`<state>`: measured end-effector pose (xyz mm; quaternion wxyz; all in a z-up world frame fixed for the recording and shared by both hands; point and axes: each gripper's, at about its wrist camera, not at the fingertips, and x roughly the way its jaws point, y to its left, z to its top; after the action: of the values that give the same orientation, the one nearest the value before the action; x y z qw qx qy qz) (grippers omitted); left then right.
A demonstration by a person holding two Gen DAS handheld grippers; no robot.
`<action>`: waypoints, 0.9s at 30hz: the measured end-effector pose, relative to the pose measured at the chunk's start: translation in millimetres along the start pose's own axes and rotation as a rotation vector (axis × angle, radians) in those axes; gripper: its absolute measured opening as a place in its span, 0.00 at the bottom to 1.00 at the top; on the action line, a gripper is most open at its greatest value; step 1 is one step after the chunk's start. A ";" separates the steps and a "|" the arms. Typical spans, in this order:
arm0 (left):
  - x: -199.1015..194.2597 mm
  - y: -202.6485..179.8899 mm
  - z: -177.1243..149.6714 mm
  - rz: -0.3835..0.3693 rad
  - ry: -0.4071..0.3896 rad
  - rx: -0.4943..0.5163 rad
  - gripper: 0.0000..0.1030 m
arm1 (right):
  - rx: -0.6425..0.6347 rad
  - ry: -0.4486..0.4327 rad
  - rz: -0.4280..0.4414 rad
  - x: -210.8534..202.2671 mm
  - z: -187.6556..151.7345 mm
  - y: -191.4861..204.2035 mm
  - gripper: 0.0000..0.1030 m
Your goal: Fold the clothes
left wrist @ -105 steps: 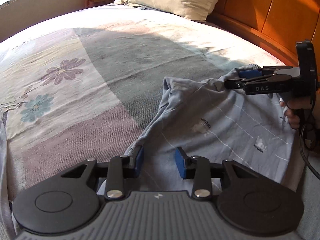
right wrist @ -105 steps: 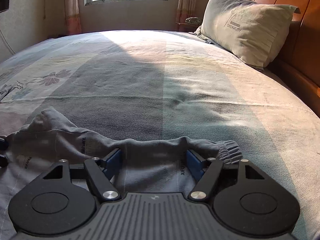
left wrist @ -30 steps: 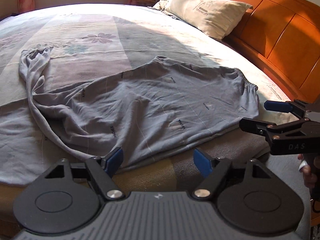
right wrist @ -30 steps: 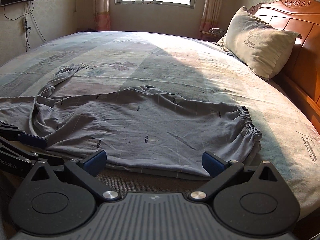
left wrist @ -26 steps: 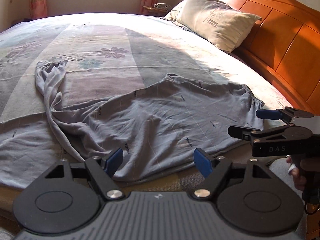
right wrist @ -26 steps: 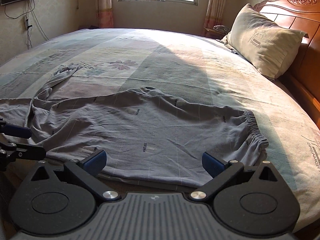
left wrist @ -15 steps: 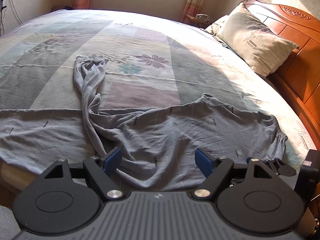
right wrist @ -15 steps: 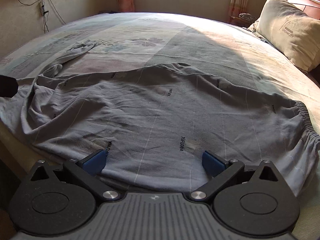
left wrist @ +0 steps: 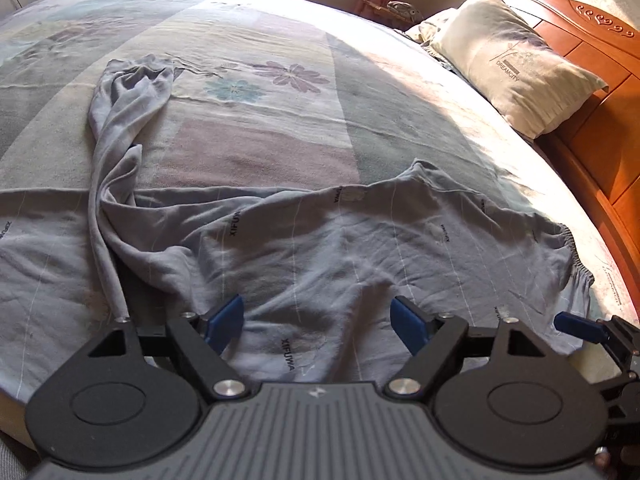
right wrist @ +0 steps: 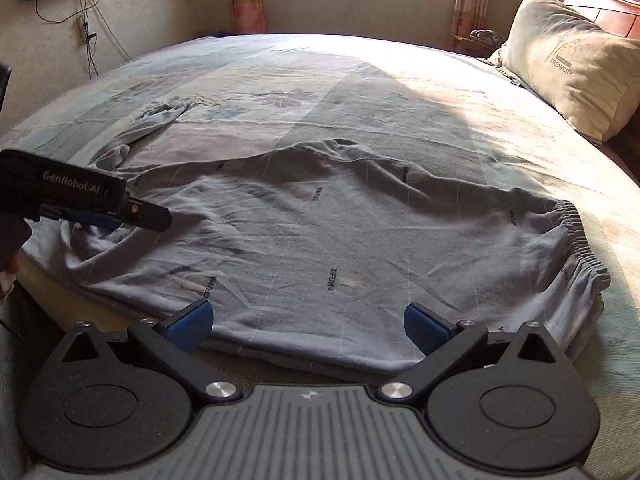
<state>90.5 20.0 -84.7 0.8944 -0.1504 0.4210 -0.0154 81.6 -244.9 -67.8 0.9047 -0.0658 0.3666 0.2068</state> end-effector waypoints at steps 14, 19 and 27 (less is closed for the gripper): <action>-15.5 6.8 11.4 -0.053 -0.019 -0.001 0.81 | 0.070 0.073 -0.026 21.3 -18.2 -39.5 1.00; -5.4 16.9 -0.7 -0.081 0.014 -0.052 0.82 | 0.073 0.062 -0.028 20.5 -18.8 -39.0 1.00; -40.6 45.9 28.9 -0.084 -0.049 -0.084 0.83 | 0.086 0.051 -0.040 20.3 -19.8 -37.4 1.00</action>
<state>81.6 77.5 -49.9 0.8959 -0.2054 0.3926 -0.0316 97.9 -277.5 -97.3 0.9011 -0.0394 0.3965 0.1712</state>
